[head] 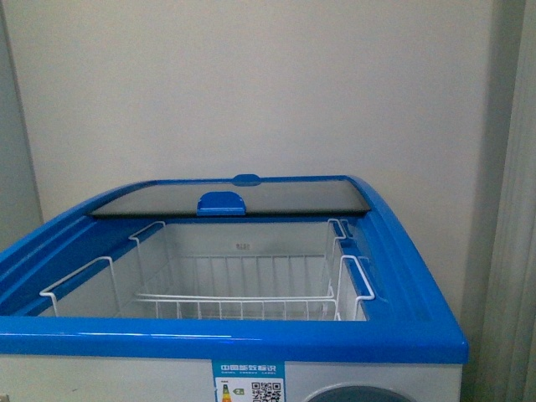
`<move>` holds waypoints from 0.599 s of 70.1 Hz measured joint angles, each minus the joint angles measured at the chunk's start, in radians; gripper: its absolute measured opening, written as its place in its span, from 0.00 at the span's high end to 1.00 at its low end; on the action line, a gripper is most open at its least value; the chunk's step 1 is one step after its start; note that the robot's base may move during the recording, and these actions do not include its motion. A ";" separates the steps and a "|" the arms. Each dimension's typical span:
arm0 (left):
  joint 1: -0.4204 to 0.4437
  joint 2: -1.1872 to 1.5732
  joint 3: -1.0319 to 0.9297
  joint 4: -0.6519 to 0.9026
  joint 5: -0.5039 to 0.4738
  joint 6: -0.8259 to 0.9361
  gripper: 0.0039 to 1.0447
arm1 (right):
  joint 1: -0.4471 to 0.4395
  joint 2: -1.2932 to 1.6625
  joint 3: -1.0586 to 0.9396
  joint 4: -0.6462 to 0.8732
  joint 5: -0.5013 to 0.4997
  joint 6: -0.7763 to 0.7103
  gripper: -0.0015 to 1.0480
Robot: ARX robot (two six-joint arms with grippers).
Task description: Put drink in fridge
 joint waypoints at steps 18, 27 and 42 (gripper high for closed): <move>0.000 0.000 0.000 0.000 0.000 0.000 0.98 | 0.000 -0.047 -0.043 0.005 0.000 0.000 0.97; 0.000 0.000 0.000 0.000 0.000 0.000 0.98 | 0.000 -0.049 -0.043 0.006 0.000 -0.001 0.97; 0.000 0.000 0.000 0.000 0.000 0.000 0.65 | 0.000 -0.049 -0.043 0.006 0.000 0.000 0.61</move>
